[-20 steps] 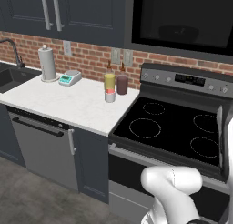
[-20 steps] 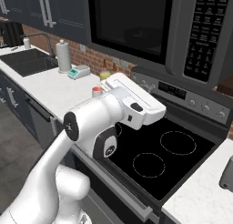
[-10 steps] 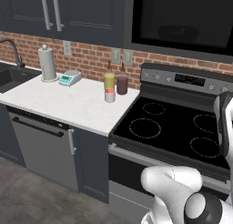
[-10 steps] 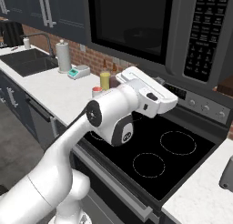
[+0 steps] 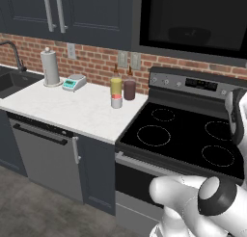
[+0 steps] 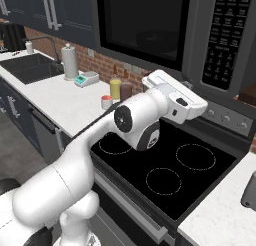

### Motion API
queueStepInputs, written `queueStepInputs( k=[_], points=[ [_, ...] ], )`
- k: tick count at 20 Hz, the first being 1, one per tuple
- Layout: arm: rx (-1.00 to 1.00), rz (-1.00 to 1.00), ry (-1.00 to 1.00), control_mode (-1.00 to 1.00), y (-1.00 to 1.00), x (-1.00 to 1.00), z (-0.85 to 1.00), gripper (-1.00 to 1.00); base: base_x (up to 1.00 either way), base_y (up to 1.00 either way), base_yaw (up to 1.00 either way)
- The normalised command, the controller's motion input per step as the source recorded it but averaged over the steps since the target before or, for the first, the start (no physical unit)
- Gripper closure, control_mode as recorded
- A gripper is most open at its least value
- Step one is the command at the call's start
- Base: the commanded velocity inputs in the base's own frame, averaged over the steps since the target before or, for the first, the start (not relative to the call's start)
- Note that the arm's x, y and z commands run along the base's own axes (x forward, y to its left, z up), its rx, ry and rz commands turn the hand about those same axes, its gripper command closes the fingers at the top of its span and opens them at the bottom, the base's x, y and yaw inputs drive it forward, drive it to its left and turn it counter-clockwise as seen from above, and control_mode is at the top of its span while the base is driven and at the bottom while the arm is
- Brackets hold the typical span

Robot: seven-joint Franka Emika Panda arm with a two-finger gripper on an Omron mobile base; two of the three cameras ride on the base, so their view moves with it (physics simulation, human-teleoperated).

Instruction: Pick the garlic from the sink and place it in the bowl. Then pick the bowl and place it in the microwave. Then close the microwave door and press the start button.

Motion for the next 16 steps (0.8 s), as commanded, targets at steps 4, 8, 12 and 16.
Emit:
queueStepInputs(
  k=[4,8,12,16],
  points=[
    [0.04,0.02,0.00,-1.00,-0.28,0.12,0.06,1.00,0.00,0.00,0.00],
    [0.03,0.01,0.00,-1.00,-0.27,0.11,0.12,1.00,0.00,0.00,0.00],
    [0.01,0.00,-0.03,-1.00,-0.06,0.00,0.13,1.00,0.00,0.00,0.00],
    [0.00,0.00,-0.02,-1.00,0.00,0.00,0.02,1.00,0.00,0.00,0.00]
  ],
)
